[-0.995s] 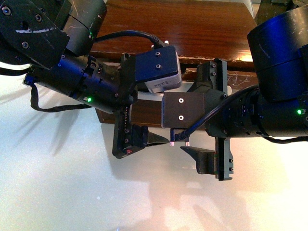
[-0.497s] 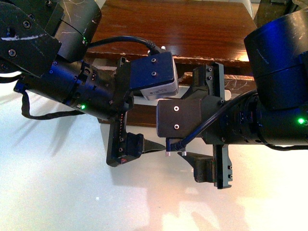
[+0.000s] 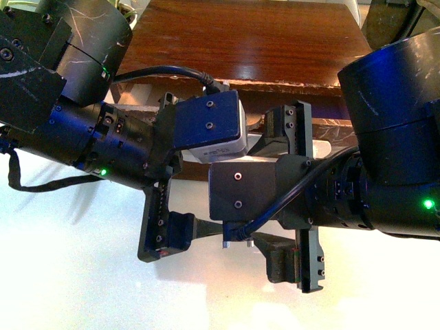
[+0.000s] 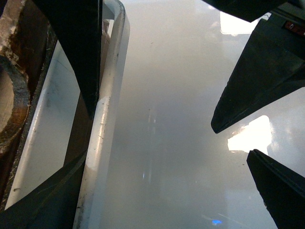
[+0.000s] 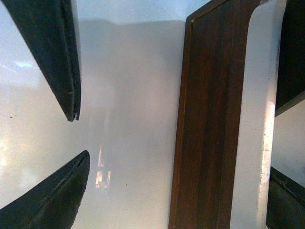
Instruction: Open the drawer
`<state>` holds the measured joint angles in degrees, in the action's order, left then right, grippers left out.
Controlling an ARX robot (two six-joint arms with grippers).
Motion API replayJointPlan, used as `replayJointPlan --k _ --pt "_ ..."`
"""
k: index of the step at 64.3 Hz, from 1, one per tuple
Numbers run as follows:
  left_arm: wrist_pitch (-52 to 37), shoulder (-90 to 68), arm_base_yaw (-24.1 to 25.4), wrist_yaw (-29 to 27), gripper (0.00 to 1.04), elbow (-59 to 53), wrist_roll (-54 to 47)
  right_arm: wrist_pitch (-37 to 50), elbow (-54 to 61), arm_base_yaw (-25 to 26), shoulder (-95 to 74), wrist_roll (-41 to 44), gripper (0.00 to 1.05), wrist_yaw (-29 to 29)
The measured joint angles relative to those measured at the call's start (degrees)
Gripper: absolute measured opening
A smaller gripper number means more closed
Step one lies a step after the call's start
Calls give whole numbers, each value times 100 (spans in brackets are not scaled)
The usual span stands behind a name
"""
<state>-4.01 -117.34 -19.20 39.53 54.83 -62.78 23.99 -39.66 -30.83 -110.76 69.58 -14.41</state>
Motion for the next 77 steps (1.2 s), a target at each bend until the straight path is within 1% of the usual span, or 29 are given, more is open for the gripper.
replayJointPlan --k 40,77 --pt "-164 289 20 57 96 -531 -63 109 323 -254 166 -105 96 79" --pt "-238 595 107 142 96 -1073 -192 221 551 -621 247 -229 96 157"
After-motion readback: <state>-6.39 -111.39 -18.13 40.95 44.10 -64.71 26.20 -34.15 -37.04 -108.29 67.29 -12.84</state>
